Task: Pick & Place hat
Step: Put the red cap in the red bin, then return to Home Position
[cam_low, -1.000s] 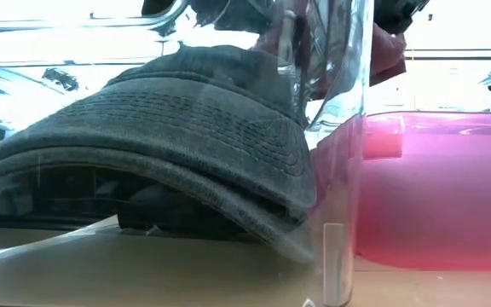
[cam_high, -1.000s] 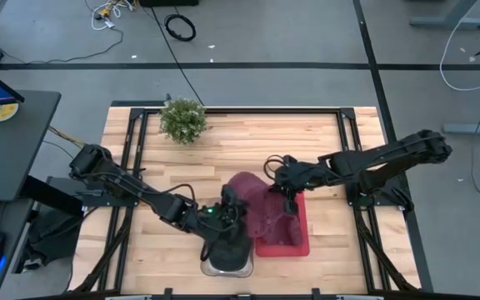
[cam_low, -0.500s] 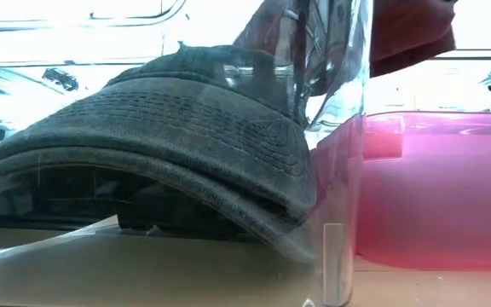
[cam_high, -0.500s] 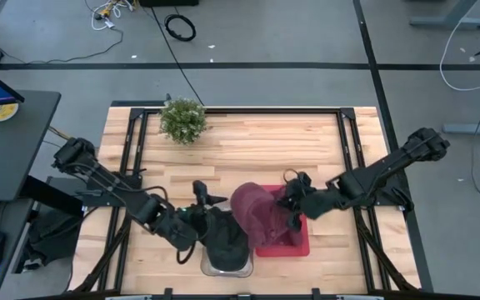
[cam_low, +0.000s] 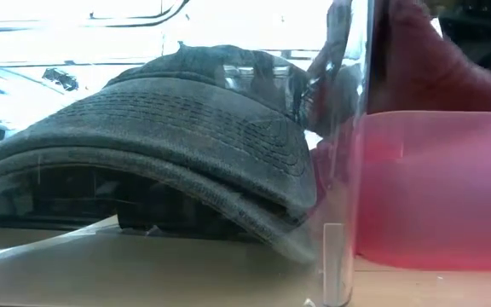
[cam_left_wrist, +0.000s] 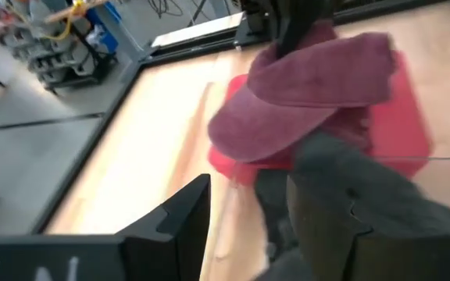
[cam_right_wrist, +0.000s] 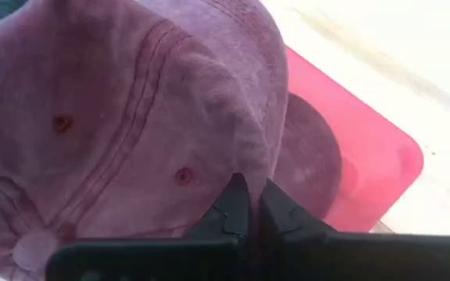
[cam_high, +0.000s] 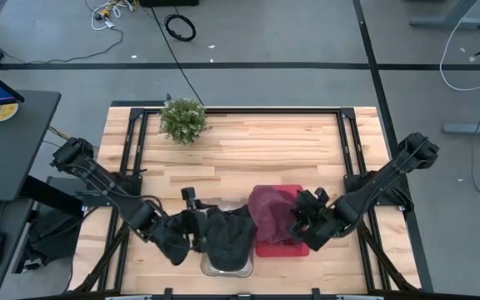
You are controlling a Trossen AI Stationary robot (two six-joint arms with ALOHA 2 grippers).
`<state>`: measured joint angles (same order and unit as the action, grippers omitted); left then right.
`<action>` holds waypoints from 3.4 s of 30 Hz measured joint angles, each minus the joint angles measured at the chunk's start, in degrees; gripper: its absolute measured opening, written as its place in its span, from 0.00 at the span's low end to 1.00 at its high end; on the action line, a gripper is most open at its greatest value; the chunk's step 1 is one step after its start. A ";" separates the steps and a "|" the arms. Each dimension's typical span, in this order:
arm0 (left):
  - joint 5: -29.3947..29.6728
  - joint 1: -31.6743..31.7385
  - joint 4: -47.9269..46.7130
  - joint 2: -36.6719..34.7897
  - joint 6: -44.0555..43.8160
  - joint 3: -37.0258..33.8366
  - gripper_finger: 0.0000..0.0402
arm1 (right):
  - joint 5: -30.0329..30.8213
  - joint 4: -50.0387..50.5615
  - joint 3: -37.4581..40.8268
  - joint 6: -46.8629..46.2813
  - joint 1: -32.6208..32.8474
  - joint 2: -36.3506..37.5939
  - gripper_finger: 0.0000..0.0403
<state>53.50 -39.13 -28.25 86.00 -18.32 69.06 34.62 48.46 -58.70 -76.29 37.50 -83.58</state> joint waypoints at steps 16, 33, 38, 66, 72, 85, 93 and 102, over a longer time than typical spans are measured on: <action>0.59 -9.99 -0.30 0.26 -16.96 -0.06 0.43 | 3.84 6.11 0.00 -11.39 3.15 -4.25 0.00; 1.83 -11.11 -1.74 0.28 -17.49 -0.06 0.43 | -11.54 -6.90 -0.08 0.43 -3.63 -12.20 0.04; 1.83 -11.11 -1.86 0.28 -17.49 -0.06 0.43 | -11.26 -7.05 -0.08 2.89 -3.30 -12.49 0.05; 2.99 -9.58 -1.17 0.31 -12.74 -0.06 0.43 | -19.99 -12.91 -0.81 41.15 -3.99 -1.88 0.44; 2.08 -8.24 1.05 0.31 -12.59 -0.09 0.43 | -19.63 -13.16 -0.81 46.22 -4.45 1.60 0.44; 0.61 -3.59 -5.94 0.31 -12.48 -0.09 0.43 | -19.84 -22.25 -0.83 57.06 -5.42 1.72 0.43; -2.95 2.27 -8.44 0.24 -7.77 -0.09 0.43 | -31.31 -29.33 -0.92 69.78 -14.73 2.07 0.43; -13.08 11.83 4.25 -6.00 4.70 -10.71 0.43 | -41.04 -30.38 -0.05 76.93 -25.50 2.11 0.43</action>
<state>40.42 -27.30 -24.00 80.00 -13.62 58.34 -6.42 18.08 -58.75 0.64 12.00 -81.47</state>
